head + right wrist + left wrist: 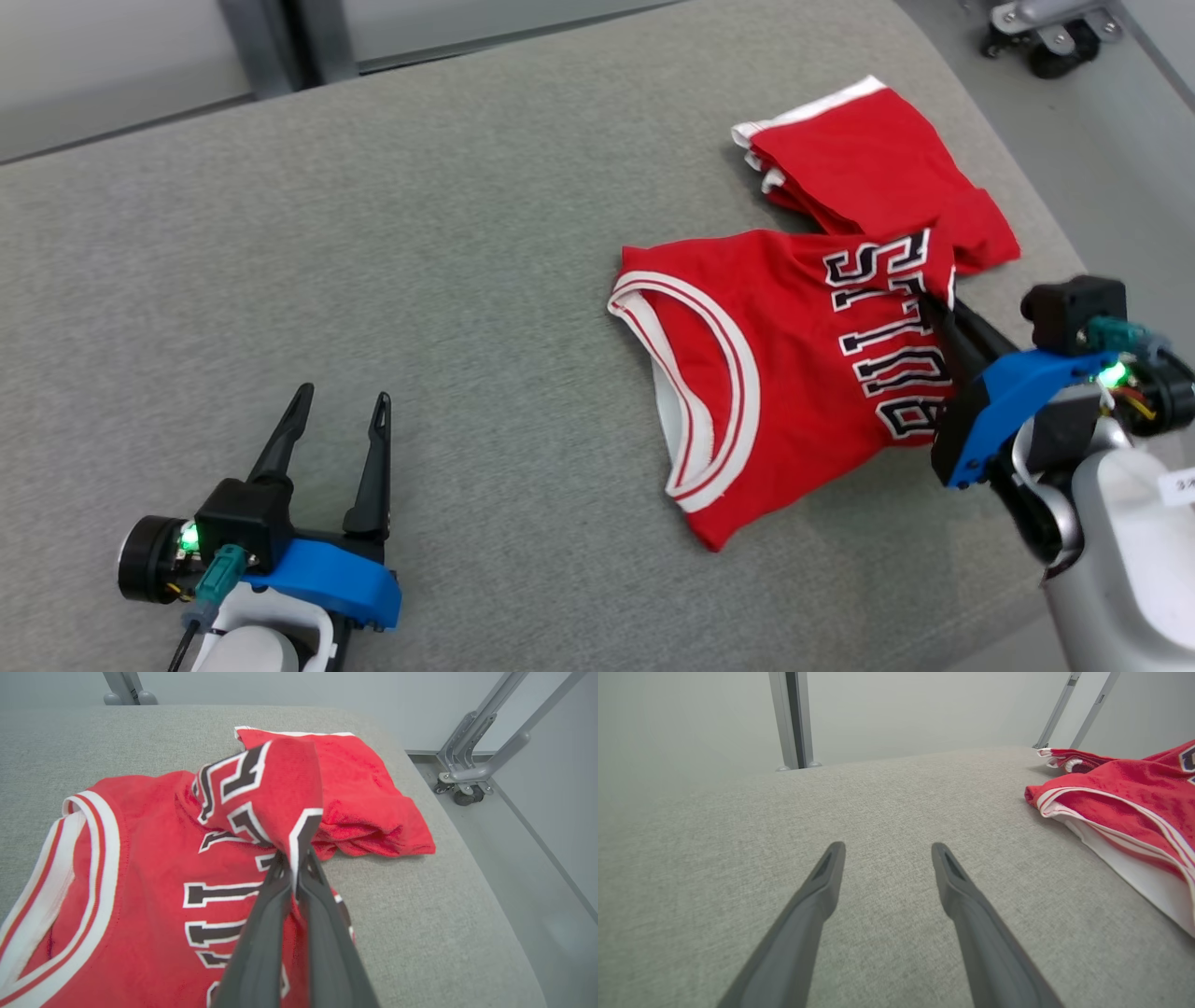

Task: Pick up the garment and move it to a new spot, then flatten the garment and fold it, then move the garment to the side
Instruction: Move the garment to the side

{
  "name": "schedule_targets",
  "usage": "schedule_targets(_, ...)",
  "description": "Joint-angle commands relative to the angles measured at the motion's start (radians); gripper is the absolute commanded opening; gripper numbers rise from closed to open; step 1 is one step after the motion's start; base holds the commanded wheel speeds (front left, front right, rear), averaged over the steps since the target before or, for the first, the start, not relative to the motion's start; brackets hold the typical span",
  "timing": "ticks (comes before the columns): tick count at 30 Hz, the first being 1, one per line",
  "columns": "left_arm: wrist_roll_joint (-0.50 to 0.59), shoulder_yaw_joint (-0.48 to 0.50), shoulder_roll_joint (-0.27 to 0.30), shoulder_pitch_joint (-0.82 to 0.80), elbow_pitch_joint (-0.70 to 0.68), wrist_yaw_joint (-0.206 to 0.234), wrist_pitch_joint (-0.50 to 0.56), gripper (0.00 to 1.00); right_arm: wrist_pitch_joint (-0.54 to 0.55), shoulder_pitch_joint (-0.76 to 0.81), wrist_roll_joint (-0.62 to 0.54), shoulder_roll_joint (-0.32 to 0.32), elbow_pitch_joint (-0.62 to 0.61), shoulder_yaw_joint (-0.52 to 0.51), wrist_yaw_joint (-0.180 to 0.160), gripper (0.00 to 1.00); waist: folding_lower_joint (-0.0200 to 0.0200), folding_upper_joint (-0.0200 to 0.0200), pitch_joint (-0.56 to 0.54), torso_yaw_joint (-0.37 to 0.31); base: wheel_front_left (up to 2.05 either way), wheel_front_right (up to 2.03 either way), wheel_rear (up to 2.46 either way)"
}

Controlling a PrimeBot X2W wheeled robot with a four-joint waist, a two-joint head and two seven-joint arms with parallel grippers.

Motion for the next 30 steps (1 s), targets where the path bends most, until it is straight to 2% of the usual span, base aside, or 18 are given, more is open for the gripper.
schedule_targets(1, -0.006, 0.001, -0.001, -0.006, 0.001, 0.005, -0.007, 1.0, 0.01, -0.031, 0.008, -0.021, -0.016, 0.015, 0.0, 0.0, -0.0001, 0.0, -0.004, 0.019, 0.0, 0.0, 0.0)
schedule_targets(7, -0.016, -0.019, -0.032, -0.005, 0.028, 0.005, -0.033, 1.0, 0.098, -0.102, 0.029, -0.144, -0.067, 0.022, 0.0, 0.0, -0.0001, 0.0, -0.031, 0.105, 0.0, 0.0, 0.0)
schedule_targets(9, -0.021, -0.025, -0.042, -0.009, 0.041, 0.004, -0.042, 1.0, 0.13, -0.118, 0.02, -0.195, -0.076, 0.008, -0.001, 0.0, -0.0001, 0.0, -0.036, 0.137, 0.0, 0.0, 0.0)
schedule_targets(15, -0.028, -0.03, -0.06, -0.023, 0.071, 0.007, -0.067, 1.0, 0.2, -0.164, 0.048, -0.283, -0.061, -0.079, 0.0, 0.0, -0.0001, 0.0, -0.03, 0.22, 0.0, 0.0, 0.0)
schedule_targets(21, -0.031, -0.036, -0.065, -0.035, 0.089, -0.001, -0.08, 1.0, 0.212, -0.184, 0.034, -0.339, -0.016, -0.179, 0.0, 0.0, -0.0001, 0.0, -0.014, 0.273, 0.0, 0.0, 0.0)
schedule_targets(29, -0.033, -0.038, -0.06, -0.043, 0.105, 0.0, -0.092, 1.0, 0.174, -0.185, -0.031, -0.315, 0.087, -0.367, 0.0, 0.0, -0.0001, 0.0, 0.001, 0.314, 0.0, 0.0, 0.0)
schedule_targets(30, -0.033, -0.038, -0.058, -0.045, 0.105, 0.0, -0.093, 1.0, 0.159, -0.184, -0.053, -0.311, 0.1, -0.391, 0.0, 0.05, -0.0001, 0.0, 0.003, 0.315, 0.0, 0.0, 0.0)
